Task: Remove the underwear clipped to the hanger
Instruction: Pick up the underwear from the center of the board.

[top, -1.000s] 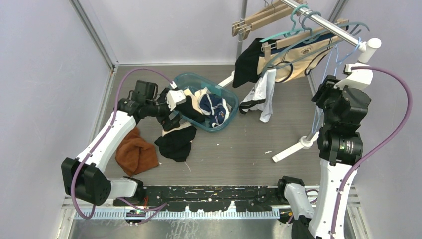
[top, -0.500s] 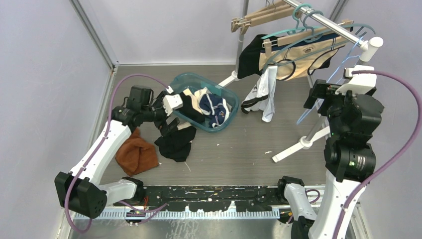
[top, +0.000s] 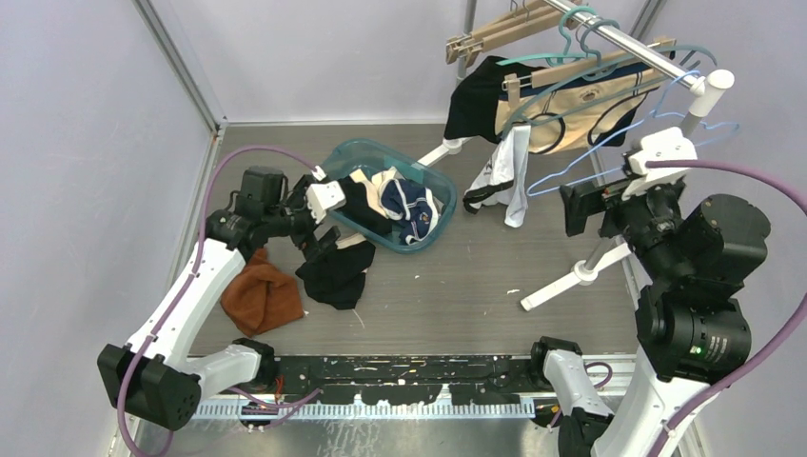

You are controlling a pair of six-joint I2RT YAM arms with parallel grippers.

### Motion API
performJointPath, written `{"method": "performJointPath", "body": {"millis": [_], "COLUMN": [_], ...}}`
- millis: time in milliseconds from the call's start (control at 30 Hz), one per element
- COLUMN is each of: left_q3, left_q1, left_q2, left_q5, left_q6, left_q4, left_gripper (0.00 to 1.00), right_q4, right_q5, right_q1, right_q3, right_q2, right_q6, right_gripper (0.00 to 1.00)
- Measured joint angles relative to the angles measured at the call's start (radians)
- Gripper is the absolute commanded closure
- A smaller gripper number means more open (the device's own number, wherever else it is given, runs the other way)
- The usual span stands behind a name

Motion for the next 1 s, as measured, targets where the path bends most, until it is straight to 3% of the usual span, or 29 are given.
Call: {"method": "performJointPath", "body": {"millis": [233,533,633,867,1000], "left_q3": [0.0,0.0,-0.002,-0.021,-0.023], "left_q1": [0.0,0.0,0.0,0.0,0.0], "left_q2": [0.01,0.045,0.045,0.037,0.027], "left_q5": [-0.033,-0.124,-0.14,-0.195,-0.222], "left_q6": [-0.023,-0.076,-0.082,-0.083,-0.072], "left_q4": [-0.001,-0.044,-0.046,-0.06,-0.087], "left_gripper": [0.02,0.02,0.02,0.02,0.02], "right_q4": [-0.043,-0.045,-0.032,0.044,0.09], "right_q5": [-0.341,-0.593,-0.597,-0.42,-0.341], "right_q1": [0.0,0.008,0.058,0.425,0.564], "right_q3": [-0.024,-0.053,-0.053,-0.057,-0.114], "right_q2": [0.061,0.231,0.294,0.413,0.438], "right_q6": [-0.116,-0.177,-0.181,-0.182,-0.196], "right_gripper": [0.0,0.02,0.02,0.02,0.01]}}
